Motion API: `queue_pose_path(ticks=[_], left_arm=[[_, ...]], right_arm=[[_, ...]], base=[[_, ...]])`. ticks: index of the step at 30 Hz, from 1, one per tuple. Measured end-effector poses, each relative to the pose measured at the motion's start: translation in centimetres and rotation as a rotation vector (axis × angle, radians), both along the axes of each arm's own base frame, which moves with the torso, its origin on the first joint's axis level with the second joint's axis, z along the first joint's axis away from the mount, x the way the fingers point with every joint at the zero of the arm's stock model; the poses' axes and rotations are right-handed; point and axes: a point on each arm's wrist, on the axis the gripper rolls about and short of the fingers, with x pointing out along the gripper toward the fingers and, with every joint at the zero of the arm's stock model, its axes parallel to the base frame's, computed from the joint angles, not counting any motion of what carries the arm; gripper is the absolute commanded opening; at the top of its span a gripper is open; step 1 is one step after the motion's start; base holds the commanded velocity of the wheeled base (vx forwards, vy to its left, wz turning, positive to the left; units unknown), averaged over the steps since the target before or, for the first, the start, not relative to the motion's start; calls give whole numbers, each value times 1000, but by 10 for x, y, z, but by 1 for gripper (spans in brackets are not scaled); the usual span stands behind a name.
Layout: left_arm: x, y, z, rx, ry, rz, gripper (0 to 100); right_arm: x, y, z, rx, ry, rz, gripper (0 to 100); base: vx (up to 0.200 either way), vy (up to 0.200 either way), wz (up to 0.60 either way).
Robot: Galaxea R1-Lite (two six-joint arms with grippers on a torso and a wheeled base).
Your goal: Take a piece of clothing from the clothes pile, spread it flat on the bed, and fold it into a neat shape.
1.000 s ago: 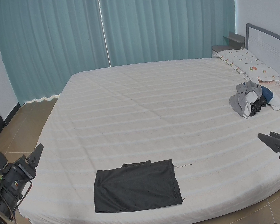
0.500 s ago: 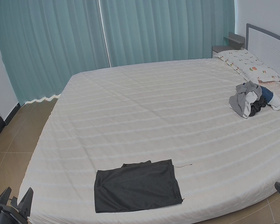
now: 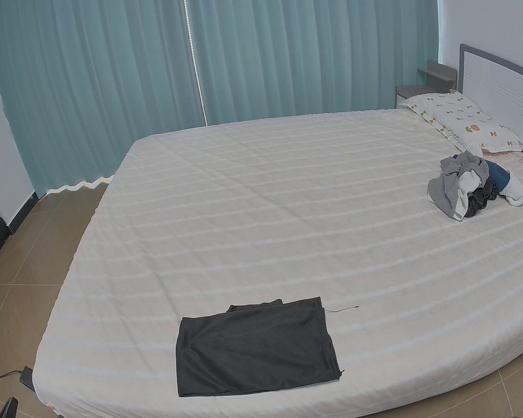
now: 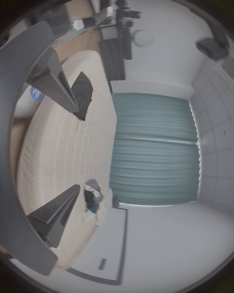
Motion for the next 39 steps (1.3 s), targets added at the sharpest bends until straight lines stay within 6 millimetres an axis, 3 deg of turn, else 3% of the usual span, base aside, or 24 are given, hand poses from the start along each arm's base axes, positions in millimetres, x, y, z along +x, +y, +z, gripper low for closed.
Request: queue_pose_path(ticks=[6, 16, 26, 35, 39], left_arm=[[-5, -1, -2, 17, -59, -24, 100], [-7, -2, -2, -33, -79, -63, 100], [-7, 0, -4, -23, -64, 6, 100], [-7, 0, -5, -15, -60, 21, 100], [-7, 0, -5, -13, -59, 24, 100]], right_arm=[[-3, 0, -3, -135, -69, -18, 100], [-3, -1, -5, 159, -45, -35, 100], [-3, 0, -4, -1, -96, 12, 100], [-3, 0, -3, 182, -76, 5, 100], [-3, 0, -2, 140, -91, -21, 100]], base=[[0, 0, 0], [0, 0, 0], [0, 0, 0], [0, 0, 0], [0, 0, 0]])
